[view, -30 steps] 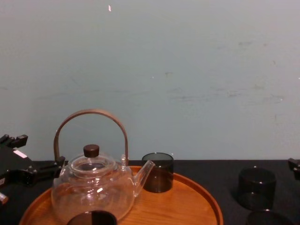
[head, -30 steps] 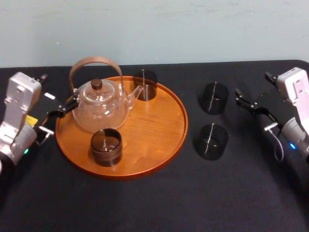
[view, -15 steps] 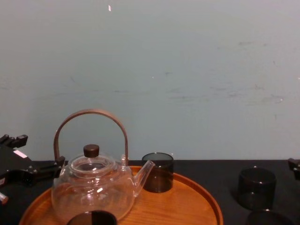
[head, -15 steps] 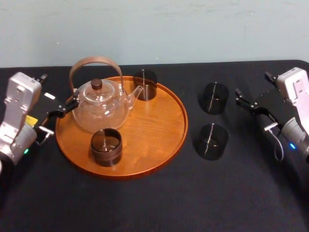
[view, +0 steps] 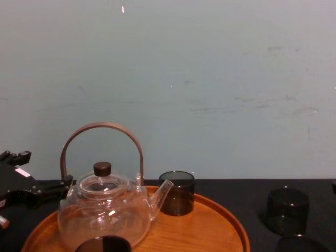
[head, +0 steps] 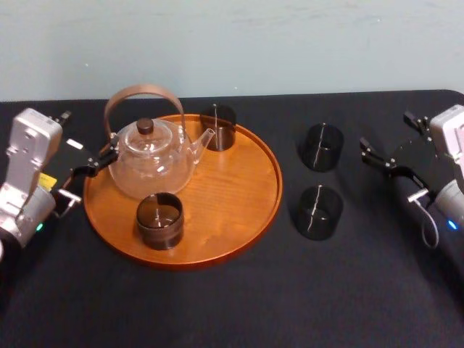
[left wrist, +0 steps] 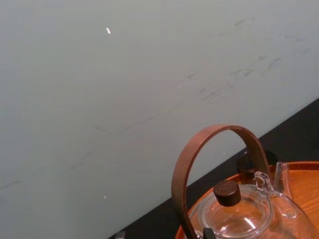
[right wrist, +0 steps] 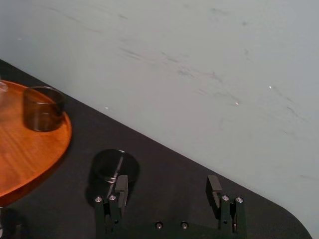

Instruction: Pick up the glass from the table and place it on the tray.

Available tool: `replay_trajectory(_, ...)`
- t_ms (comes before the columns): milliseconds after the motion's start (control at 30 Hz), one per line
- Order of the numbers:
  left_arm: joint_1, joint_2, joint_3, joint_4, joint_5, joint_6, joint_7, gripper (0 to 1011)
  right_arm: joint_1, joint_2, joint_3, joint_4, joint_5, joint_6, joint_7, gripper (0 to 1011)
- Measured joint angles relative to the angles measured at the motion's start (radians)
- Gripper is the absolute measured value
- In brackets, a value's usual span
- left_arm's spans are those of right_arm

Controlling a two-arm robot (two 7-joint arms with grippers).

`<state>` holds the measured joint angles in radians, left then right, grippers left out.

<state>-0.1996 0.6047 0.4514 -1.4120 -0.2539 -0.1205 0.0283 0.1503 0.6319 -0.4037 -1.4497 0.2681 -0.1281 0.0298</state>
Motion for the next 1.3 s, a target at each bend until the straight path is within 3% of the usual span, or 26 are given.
replay_trajectory(233,0.0,0.0,0.0,0.0,0.0,0.0,0.0,1010,-0.076,0.029,0.024,-0.085,-0.001,-0.01,0.019,1002)
replay_trajectory(700,0.0,0.0,0.0,0.0,0.0,0.0,0.0,1009,-0.209,0.05,0.05,-0.212,-0.006,-0.038,0.046,1002)
replay_trajectory(1300,0.0,0.0,0.0,0.0,0.0,0.0,0.0,1009,-0.269,0.028,0.035,-0.274,-0.041,-0.051,0.109,1002)
